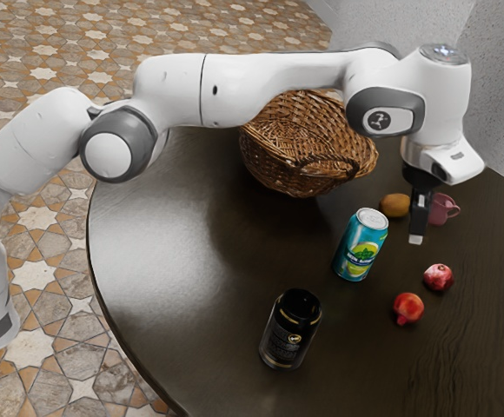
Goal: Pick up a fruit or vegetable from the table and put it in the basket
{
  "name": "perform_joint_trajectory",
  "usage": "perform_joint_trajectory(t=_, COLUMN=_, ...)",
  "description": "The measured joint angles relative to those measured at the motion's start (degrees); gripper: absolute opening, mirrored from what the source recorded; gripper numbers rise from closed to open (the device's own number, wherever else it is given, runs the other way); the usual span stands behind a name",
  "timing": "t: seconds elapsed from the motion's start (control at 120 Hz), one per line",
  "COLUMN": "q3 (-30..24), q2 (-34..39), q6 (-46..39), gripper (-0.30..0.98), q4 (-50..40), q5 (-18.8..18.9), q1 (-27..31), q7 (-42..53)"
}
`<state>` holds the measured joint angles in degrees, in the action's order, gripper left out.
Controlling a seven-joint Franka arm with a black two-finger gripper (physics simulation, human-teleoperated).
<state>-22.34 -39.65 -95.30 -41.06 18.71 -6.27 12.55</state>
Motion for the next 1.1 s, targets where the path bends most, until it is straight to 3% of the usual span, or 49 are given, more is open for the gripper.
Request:
perform_joint_trajectory(t=0.225, q3=-4.5, q2=-2.4, q6=1.8, gripper=0.69, q4=0.1, q5=0.3, q1=0.4, q7=1.4)
perform_joint_trajectory(t=0.45, q3=-4.9, q2=-3.2, q6=2.3, gripper=0.69, q4=-0.3, q5=0.5, q1=0.6, q7=2.1)
perform_joint_trajectory(t=0.55, q3=-5.6, q2=-3.4, q6=2.3, gripper=0.69, q4=0.1, q5=1.3, q1=3.4, q7=2.4)
perform_joint_trajectory(t=0.75, q3=-20.8, q2=-5.5, q6=2.2, gripper=0.68, q4=-1.0, q5=10.8, q1=9.7, q7=2.3)
perform_joint_trajectory(t=1.1, q3=-25.3, q2=-6.9, q6=-0.1, gripper=0.69, q4=-3.5, q5=15.6, q1=12.3, q7=1.3)
